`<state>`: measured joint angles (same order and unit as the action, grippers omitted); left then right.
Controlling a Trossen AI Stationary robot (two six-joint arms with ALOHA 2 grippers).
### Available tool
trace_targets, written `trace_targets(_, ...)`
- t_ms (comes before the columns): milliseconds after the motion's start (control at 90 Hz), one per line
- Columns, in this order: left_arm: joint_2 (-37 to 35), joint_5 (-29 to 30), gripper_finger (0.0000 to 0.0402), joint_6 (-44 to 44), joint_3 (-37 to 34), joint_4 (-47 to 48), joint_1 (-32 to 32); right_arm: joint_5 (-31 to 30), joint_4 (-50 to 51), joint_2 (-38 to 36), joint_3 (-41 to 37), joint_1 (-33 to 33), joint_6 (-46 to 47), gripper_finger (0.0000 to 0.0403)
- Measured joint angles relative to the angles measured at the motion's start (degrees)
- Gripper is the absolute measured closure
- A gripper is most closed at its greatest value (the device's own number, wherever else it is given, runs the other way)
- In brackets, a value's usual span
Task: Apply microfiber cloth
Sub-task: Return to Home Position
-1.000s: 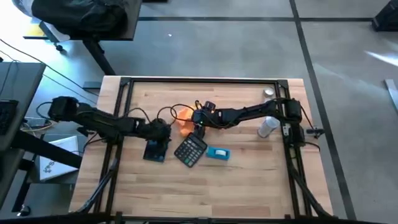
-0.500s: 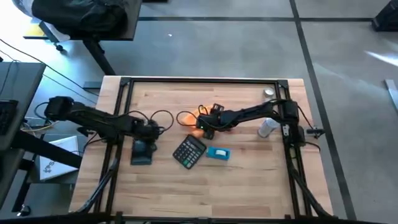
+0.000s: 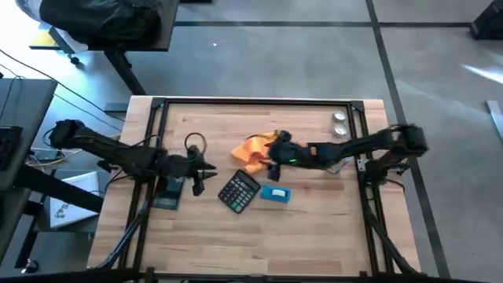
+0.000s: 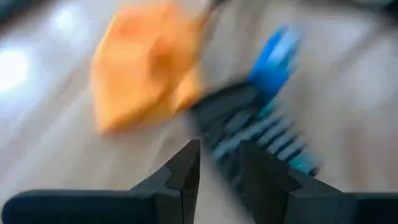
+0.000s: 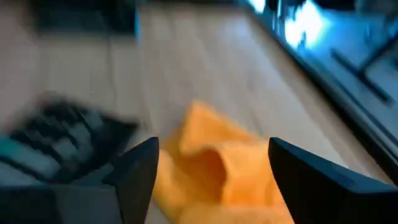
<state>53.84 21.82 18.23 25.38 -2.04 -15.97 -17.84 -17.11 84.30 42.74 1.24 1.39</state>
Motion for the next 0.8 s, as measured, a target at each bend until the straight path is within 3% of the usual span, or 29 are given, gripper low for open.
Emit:
trace_targets(100, -0.5, 1.87, 0.031, -6.17, -5.37, -11.79, -1.18, 3.29, -20.53, -7.19, -12.37, 1.05, 3.73, 0.0133)
trace_targets(189, -1.67, -0.3, 0.0313, -6.82, -10.61, -20.26, 0.08, 1.62, -33.65, -11.87, -21.57, 4.5, 4.5, 0.0133)
trace_targets(311, -5.12, -3.75, 0.0326, -6.36, -17.24, -29.68, 2.85, -4.5, -40.01, -19.47, -31.26, 8.26, 4.89, 0.0133)
trace_targets(400, -9.07, -4.55, 0.0337, -6.33, -20.0, -32.18, 4.45, -3.08, -43.37, -25.81, -36.16, 9.09, 6.99, 0.0133)
trace_targets(589, -15.47, -6.17, 0.0354, -6.33, -20.74, -27.51, 5.51, 7.5, -39.62, -36.31, -38.71, 10.75, 11.37, 0.0133)
trace_targets(689, -17.59, -6.6, 0.0359, -6.67, -20.74, -24.53, 5.54, 7.26, -34.53, -39.15, -38.68, 12.46, 12.52, 0.0133)
trace_targets(800, -19.4, -13.44, 0.0369, -6.04, -21.15, -19.42, 6.6, 3.19, -26.34, -39.73, -38.68, 14.9, 15.27, 0.0146)
